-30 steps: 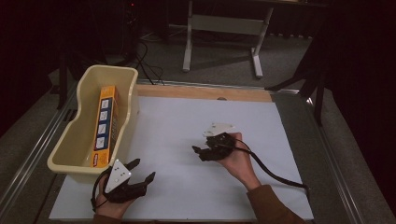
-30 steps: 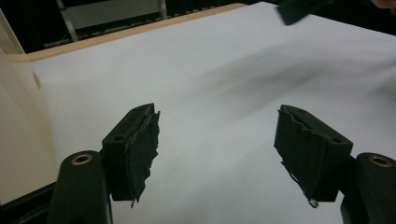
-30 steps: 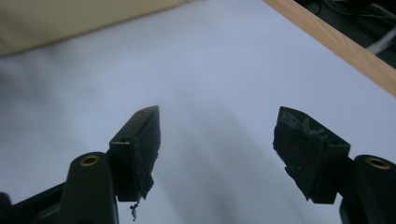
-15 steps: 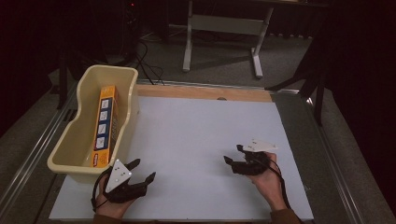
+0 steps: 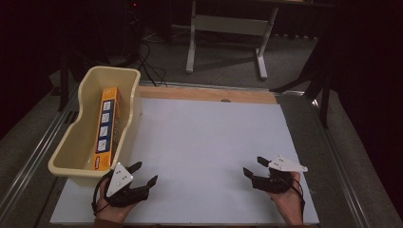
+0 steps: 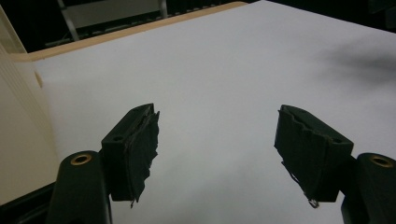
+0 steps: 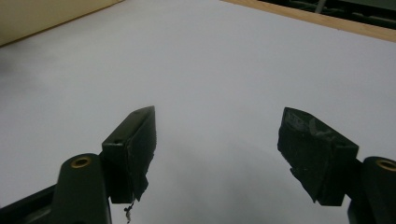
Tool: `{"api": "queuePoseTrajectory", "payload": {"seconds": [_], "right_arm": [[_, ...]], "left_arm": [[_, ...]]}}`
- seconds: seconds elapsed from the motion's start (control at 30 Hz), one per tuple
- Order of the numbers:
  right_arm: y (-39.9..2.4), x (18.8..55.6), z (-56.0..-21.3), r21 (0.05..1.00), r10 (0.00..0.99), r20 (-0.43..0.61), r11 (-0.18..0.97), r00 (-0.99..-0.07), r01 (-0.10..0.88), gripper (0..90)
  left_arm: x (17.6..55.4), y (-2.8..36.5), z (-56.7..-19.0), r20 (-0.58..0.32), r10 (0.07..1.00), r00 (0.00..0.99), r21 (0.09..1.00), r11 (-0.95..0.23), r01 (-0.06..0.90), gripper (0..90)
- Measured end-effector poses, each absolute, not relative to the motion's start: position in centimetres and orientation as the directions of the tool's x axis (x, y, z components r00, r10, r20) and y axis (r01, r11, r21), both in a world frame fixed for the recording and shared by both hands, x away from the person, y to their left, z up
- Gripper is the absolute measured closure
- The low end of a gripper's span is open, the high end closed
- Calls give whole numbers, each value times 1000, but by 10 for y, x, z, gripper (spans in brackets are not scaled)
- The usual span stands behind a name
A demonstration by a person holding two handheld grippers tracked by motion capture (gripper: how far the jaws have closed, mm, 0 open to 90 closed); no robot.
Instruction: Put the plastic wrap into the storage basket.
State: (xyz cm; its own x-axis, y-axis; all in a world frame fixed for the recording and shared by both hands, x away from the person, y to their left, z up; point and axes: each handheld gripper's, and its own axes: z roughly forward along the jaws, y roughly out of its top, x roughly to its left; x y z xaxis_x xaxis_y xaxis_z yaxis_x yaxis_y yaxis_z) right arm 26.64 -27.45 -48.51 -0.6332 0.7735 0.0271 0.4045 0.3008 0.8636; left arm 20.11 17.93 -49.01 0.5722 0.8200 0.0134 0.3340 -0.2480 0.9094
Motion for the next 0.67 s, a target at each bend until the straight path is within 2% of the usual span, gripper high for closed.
{"api": "queuePoseTrajectory", "payload": {"seconds": [0.33, 0.67], "right_arm": [[-289, 250, -484, 886, 790, 38, 256, -612, 386, 248], [-286, 249, -486, 886, 780, 22, 275, -626, 373, 238]], "left_arm": [[201, 179, -490, 17, 819, 574, 909, -251, 332, 299], [201, 178, -490, 21, 819, 574, 908, -256, 331, 299]]}}
